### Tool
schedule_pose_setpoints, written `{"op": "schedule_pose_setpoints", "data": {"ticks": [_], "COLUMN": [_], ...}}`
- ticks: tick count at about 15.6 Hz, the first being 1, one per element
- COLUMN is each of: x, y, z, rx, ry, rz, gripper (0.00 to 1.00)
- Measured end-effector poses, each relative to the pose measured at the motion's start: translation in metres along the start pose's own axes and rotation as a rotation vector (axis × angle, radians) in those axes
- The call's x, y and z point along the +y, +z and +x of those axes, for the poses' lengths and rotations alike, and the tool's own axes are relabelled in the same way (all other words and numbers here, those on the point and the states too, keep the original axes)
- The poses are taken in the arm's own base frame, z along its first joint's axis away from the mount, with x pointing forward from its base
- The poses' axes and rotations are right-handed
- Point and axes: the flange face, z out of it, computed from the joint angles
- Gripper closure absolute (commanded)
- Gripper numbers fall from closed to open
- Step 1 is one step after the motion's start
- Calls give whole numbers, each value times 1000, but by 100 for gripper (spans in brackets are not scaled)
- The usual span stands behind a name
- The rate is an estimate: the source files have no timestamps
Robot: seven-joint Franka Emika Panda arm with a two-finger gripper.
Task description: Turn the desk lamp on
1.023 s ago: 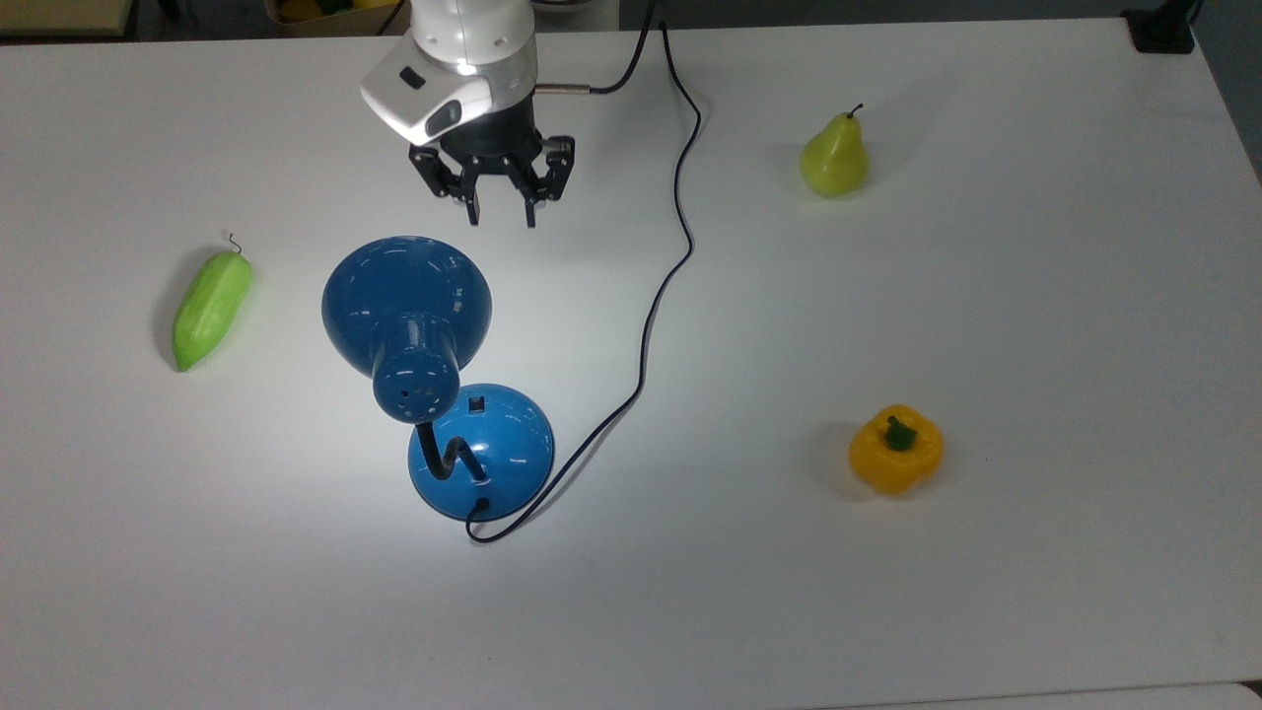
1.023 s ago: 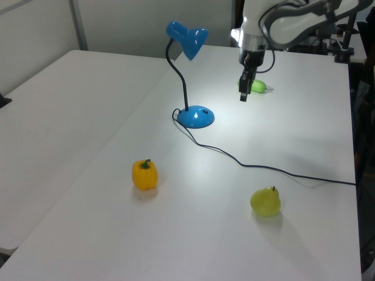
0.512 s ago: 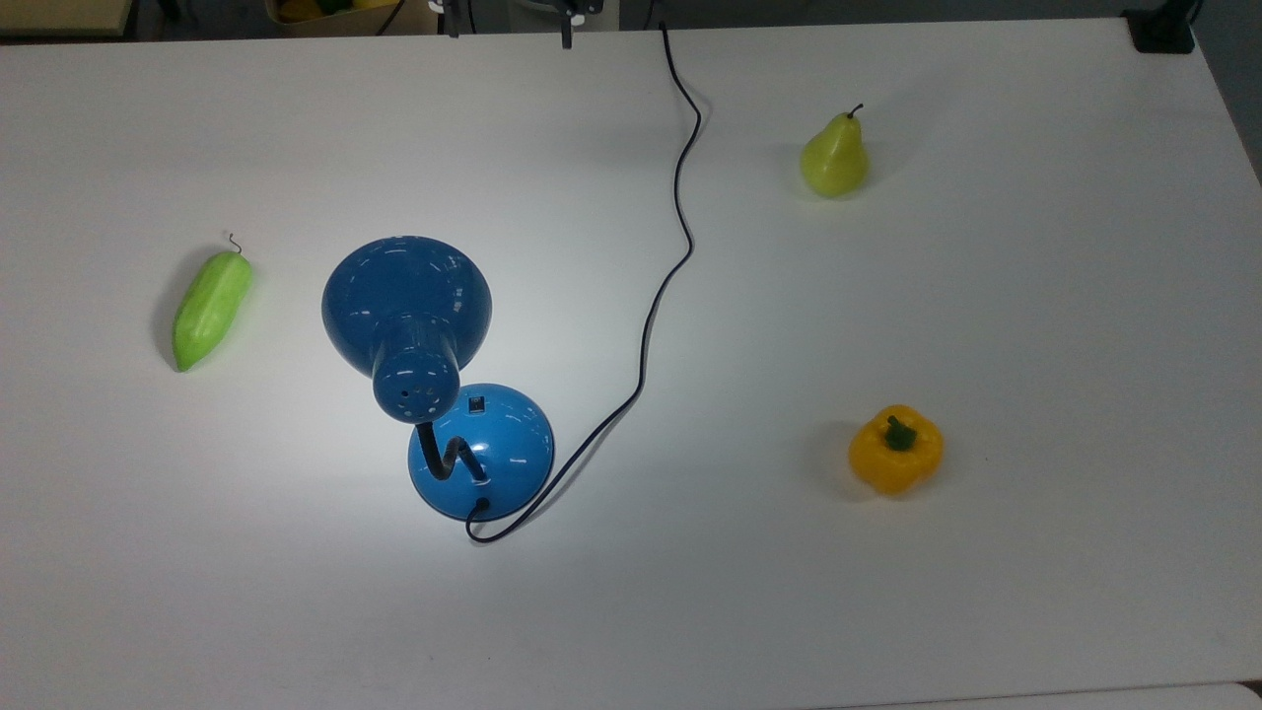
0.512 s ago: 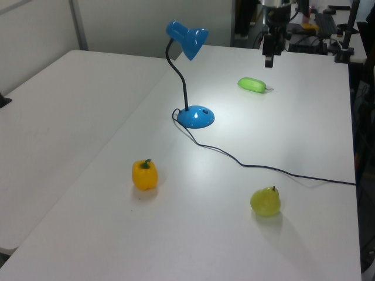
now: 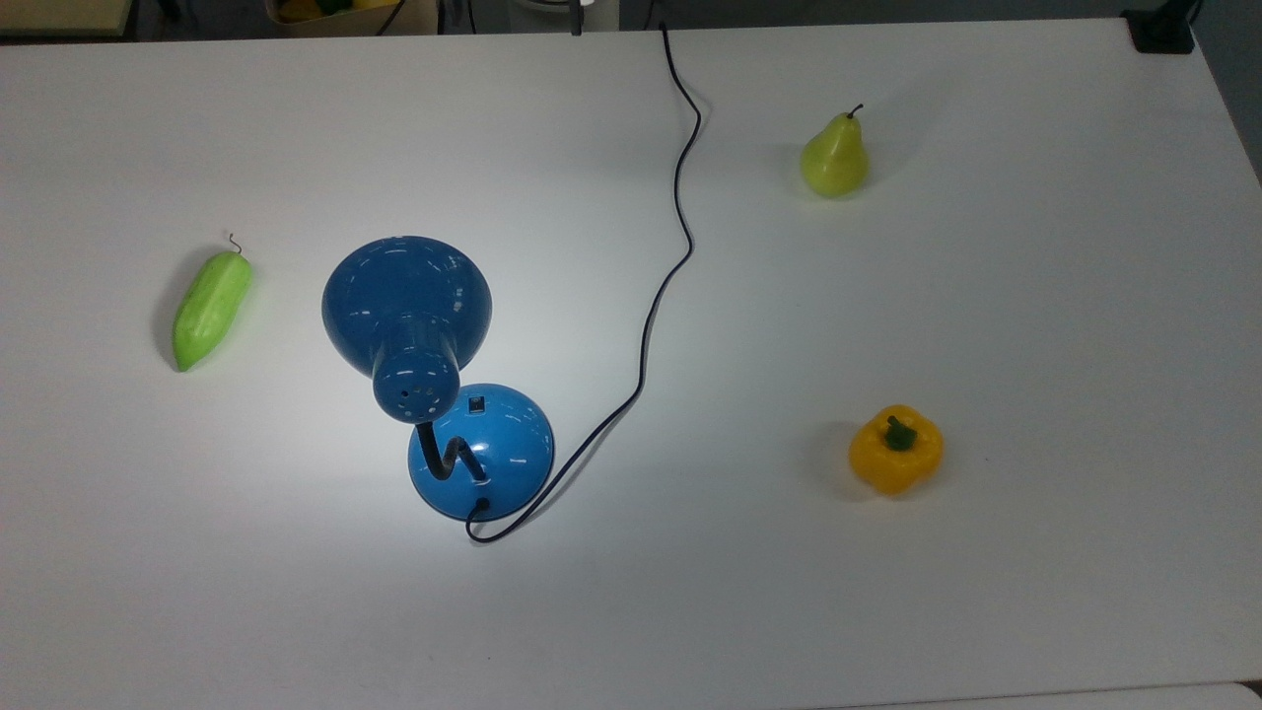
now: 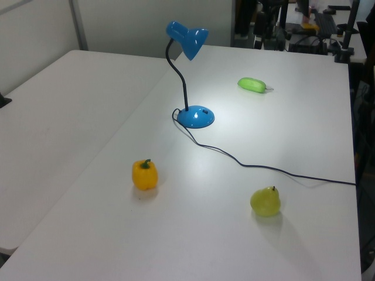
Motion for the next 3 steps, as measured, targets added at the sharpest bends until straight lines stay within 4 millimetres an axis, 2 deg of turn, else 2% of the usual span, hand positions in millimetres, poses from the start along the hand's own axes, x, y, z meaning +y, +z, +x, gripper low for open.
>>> {"op": "schedule_pose_setpoints", "data": {"ticks": [3], "x": [5], "y": [6], "z": [6], "rx": [12], "ry": [9], "rz": [0], "gripper": [0]}}
